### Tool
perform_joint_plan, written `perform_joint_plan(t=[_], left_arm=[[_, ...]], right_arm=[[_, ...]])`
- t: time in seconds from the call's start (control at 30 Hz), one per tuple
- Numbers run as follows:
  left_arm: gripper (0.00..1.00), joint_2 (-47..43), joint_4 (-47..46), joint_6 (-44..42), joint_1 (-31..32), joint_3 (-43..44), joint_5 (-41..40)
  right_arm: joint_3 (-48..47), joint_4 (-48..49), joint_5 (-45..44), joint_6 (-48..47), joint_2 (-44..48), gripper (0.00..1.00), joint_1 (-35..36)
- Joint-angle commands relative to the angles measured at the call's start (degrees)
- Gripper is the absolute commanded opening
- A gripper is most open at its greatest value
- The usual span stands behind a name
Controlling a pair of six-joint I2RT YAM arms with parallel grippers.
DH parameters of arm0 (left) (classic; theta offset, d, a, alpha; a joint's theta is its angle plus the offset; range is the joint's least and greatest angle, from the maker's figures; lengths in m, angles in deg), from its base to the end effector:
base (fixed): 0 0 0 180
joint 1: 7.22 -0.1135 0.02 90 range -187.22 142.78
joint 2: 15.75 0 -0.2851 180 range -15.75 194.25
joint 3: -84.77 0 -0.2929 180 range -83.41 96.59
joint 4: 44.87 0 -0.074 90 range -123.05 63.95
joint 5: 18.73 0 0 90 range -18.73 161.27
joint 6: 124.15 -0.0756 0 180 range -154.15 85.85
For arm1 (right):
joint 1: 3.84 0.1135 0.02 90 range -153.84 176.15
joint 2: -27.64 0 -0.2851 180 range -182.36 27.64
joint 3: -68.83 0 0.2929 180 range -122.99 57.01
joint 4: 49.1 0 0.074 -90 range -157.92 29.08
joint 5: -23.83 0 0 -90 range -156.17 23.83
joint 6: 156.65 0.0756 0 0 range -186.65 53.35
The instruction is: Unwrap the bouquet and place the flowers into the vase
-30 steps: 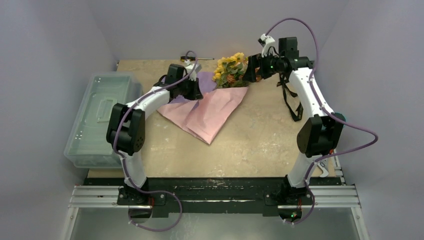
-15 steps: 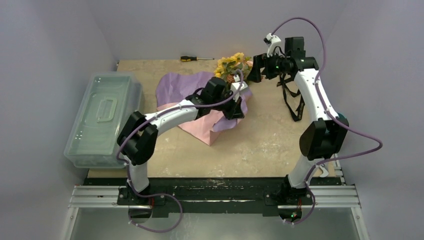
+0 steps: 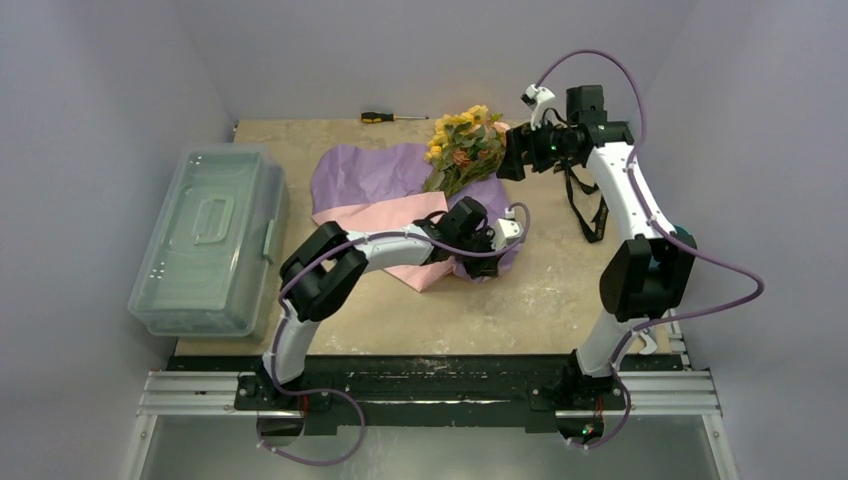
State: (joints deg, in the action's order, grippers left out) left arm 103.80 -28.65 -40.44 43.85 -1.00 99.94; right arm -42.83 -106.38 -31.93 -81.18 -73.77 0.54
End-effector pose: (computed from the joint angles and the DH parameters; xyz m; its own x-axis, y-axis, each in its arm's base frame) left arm 0.3051 -0.4354 0.1432 -0.3147 0.5426 -0.7788 0.9484 0.2138 -0.2342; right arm 0.4531 0.0774 0.3452 -0.5945 -0.2535 -0.7631 -0.6143 0.7555 0.2275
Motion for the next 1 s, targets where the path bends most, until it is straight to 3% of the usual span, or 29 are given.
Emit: perform_joint_plan(t=[0.0,0.07,0.17,0.23,0.43,0.57,0.73,0.97], left_arm=[[0.00,1.70,-2.11,-4.45,2.15,3.46,-0.99],[0.06,2.93,-2.00,-4.27,2.97,4.71,-0.68],[0.40,3.92,-1.86,-4.31,3.67,6.41,0.83],[0.57,3.45,-1.77,-3.88,3.69,7.68,1.80],[0.85,-5.62,-2.92,-2.89,2.54,6.03,3.83],[0.90,-12.41,-1.39,-0.65,-1.12,4.50,8.50],[0.91,-20.50,-1.05,3.41,-10.72,-0.29,12.61],[0.99,-28.07,4.41,-0.19,-22.14,-2.81,6.91]], right_arm=[[1.68,0.50,2.17,-1.98,-1.40,0.89,0.03],[2.09,1.01,2.28,-2.04,-2.29,0.88,0.04],[2.01,1.07,2.68,-2.55,-3.68,0.88,0.04],[1.95,1.07,3.11,-2.79,-4.58,0.88,0.06],[0.79,1.39,5.22,-3.18,-7.92,0.87,0.17],[0.15,2.66,7.41,-1.34,-10.32,0.85,0.69],[1.57,8.51,9.59,3.77,-11.67,0.84,2.93],[3.98,16.01,11.37,10.50,-15.20,0.84,6.08]])
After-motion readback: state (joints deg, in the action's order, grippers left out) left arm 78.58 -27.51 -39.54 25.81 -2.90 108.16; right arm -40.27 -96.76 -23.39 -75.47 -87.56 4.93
